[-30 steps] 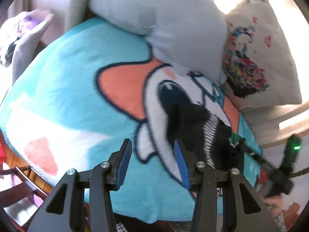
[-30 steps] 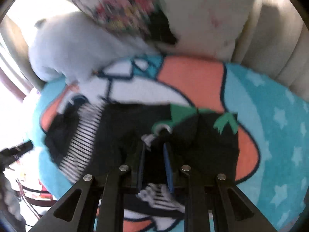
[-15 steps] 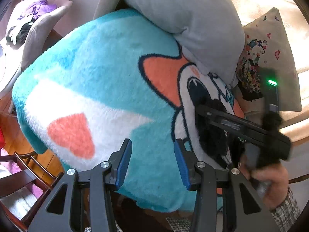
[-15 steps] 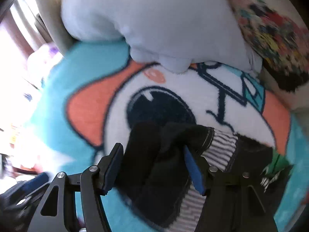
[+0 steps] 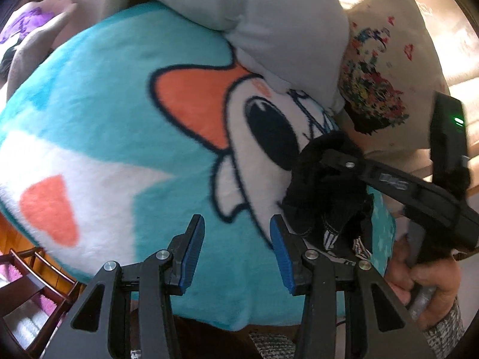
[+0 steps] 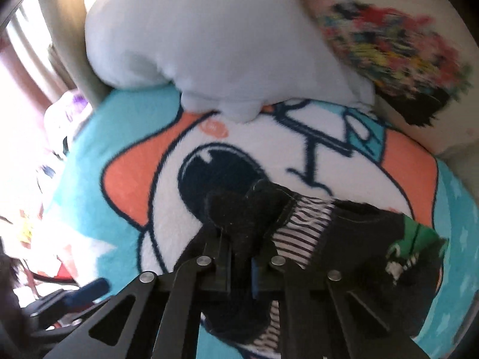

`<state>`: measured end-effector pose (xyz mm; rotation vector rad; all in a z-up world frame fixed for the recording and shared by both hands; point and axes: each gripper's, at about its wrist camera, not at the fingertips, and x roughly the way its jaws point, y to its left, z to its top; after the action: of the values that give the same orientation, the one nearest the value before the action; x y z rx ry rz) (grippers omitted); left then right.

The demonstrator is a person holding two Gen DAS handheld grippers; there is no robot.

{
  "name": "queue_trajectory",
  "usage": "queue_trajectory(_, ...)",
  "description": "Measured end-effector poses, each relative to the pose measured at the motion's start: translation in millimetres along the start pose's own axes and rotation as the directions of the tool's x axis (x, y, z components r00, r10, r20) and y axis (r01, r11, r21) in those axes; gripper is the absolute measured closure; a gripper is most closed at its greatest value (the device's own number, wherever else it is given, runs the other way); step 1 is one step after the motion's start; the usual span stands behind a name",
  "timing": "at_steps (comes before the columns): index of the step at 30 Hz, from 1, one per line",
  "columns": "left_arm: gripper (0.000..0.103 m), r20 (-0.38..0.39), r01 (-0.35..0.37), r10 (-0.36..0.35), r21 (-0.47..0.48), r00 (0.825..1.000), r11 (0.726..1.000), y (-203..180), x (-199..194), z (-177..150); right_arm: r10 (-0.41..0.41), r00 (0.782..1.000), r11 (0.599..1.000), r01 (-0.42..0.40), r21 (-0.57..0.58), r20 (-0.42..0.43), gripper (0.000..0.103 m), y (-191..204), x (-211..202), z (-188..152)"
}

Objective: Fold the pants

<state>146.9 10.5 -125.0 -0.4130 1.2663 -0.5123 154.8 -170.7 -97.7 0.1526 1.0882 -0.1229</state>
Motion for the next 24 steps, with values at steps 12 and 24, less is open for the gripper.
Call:
queue_trajectory(12, 0.06, -0.053, 0.063, -0.059, 0.066, 0.997, 0.996, -65.4, 38.4, 2.8, 0.089, 0.984, 0.953, -0.129, 0.276, 0.154, 0.094, -135.6, -71.7, -14.3)
queue_trajectory(24, 0.06, -0.084, 0.03, -0.014, 0.188, 0.996, 0.982, -137.5, 64.6, -8.6, -0.026, 0.991, 0.867, -0.042, 0.497, 0.129, 0.052, -256.7, -73.2, -63.4)
